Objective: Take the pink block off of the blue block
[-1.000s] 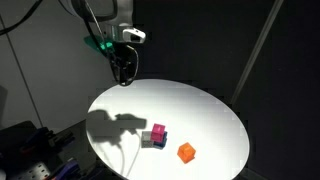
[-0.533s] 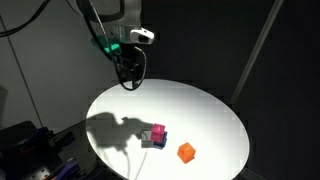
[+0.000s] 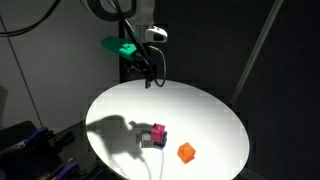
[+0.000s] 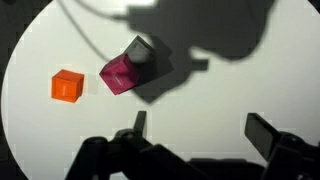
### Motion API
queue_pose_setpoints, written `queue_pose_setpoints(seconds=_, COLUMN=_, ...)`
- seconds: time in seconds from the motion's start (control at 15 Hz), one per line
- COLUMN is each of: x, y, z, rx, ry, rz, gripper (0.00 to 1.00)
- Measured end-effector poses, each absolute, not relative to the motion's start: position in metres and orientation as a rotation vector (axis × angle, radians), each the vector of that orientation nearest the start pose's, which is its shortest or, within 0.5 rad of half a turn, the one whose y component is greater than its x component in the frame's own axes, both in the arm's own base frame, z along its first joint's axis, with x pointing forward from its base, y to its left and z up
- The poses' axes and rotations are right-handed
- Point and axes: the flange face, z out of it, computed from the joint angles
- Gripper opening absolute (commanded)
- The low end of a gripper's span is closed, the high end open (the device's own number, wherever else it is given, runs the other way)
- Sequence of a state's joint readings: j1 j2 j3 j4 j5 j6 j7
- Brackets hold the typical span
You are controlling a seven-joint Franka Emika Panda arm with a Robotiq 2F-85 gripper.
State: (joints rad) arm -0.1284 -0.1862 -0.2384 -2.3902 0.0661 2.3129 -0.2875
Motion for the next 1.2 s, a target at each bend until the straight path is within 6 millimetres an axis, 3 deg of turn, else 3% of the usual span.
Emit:
queue_pose_setpoints(seconds=0.4, x=0.473, y=-0.201, z=0.384, rx=-3.058, ry=0.097, rz=-0.245, gripper=1.0)
queue_pose_setpoints(seconds=0.73, x=0.495, y=-0.223, z=0.351, rx=-3.082, ry=0.072, rz=-0.204, gripper=1.0)
queue_pose_setpoints(seconds=1.2, x=0.505, y=-0.25, z=0.301, rx=-3.102, ry=0.031, rz=-0.114, gripper=1.0)
